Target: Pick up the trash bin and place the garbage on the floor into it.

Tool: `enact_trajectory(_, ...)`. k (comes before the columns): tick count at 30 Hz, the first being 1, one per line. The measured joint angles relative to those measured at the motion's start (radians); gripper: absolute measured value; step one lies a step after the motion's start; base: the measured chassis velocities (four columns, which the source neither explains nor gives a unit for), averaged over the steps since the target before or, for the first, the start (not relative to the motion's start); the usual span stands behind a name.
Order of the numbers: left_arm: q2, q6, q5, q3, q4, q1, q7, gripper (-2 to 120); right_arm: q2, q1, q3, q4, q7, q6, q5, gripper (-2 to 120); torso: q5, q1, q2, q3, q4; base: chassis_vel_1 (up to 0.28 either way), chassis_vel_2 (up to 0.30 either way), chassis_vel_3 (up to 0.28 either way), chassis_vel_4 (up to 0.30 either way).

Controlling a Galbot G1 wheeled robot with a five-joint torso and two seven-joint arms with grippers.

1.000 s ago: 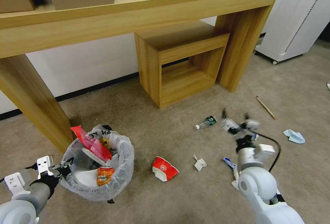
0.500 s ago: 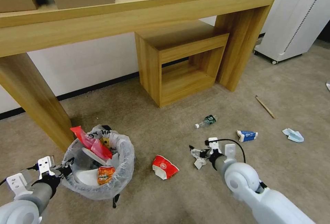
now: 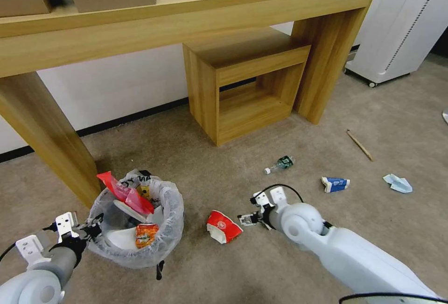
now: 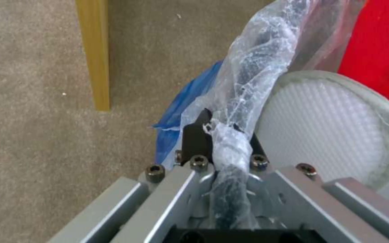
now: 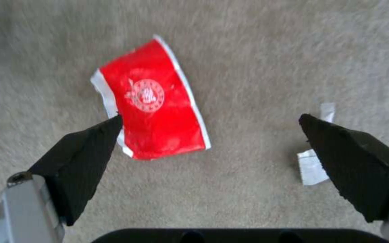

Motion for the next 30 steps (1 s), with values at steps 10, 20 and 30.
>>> enact_trajectory(10, -0.016, -0.010, 0.003, 0.003, 0.009, -0.004, 0.001, 1, 0.068, 0.078, -0.180, -0.119, -0.017, 0.007, -0.038, 100, 0.0000, 0.000, 0.000, 0.000, -0.0002, 0.000, 0.000, 0.000, 0.000)
enact_trajectory(20, -0.022, -0.022, 0.003, -0.005, 0.010, 0.000, 0.009, 1, 0.152, 0.102, -0.259, -0.250, -0.034, 0.043, -0.081, 100, -0.0002, 0.000, 0.000, 0.000, -0.0003, 0.000, 0.000, 0.000, 0.000)
enact_trajectory(30, -0.033, -0.031, 0.004, -0.001, 0.009, -0.002, 0.016, 1, 0.278, 0.127, -0.315, -0.350, -0.050, 0.132, -0.123, 82, -0.0001, 0.000, 0.000, 0.000, -0.0002, 0.000, 0.000, 0.000, 0.000)
